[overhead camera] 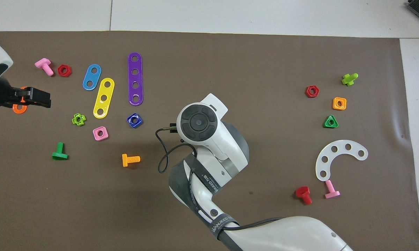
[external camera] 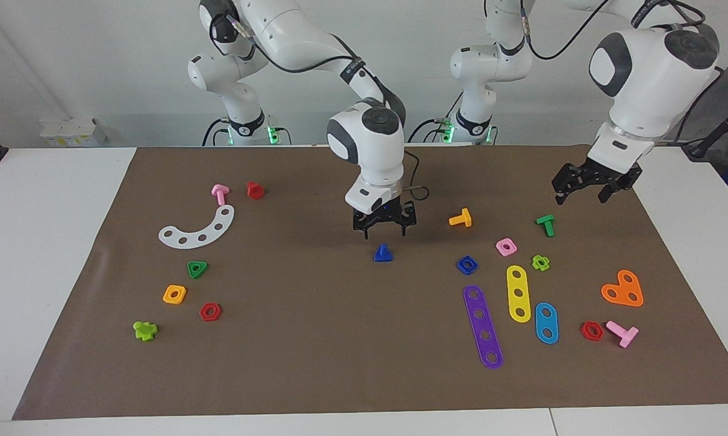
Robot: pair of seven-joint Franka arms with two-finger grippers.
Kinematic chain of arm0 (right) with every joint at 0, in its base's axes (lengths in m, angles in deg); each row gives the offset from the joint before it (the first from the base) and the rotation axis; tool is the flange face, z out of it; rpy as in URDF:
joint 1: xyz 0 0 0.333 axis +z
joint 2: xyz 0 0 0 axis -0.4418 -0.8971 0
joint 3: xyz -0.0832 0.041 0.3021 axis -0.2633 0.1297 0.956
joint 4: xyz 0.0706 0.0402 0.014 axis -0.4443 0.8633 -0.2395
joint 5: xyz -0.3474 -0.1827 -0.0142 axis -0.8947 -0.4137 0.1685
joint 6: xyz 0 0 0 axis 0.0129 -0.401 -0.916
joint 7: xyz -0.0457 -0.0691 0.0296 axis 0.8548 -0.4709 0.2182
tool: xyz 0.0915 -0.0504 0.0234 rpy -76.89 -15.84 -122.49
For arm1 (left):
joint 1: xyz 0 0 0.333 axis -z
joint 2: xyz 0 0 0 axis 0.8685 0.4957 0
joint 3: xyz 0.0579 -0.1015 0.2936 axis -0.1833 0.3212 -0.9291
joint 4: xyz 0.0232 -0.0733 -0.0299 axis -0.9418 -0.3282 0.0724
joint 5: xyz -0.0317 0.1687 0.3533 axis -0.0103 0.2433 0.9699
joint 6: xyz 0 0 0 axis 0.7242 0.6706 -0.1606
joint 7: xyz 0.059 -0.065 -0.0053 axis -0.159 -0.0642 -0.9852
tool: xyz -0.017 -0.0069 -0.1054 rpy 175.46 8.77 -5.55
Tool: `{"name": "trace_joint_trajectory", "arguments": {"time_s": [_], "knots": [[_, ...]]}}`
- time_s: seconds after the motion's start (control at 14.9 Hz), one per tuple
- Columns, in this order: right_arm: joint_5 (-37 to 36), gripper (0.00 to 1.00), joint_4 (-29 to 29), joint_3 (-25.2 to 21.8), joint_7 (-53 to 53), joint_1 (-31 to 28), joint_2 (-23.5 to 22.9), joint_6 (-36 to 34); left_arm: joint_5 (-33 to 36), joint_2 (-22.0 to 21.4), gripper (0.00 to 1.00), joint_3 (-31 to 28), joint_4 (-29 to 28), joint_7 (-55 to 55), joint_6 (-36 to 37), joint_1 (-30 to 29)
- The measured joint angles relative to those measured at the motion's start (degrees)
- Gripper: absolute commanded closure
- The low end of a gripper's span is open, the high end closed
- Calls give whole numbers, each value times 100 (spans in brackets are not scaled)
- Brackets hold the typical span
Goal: Unscrew and place screws in storage area
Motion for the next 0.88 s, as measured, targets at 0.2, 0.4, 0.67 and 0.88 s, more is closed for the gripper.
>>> {"name": "trace_joint_trajectory", "arguments": {"time_s": [0.2,0.4,0.67,0.88], "knots": [[-53,18,-126,-15,-17,7,-195,0,-3,-107,0,6,21,-7,36,-19],[-98,26,-126,-22,-118,5,-254,-3,-3,-108,0,18,188,-101,181,-19],[-109,48,-96,-24,-290,4,-350,11,-16,-108,0,95,230,-199,232,-19],[-113,58,57,-25,-367,3,-384,126,-19,-114,0,157,150,-264,229,-50]]}}
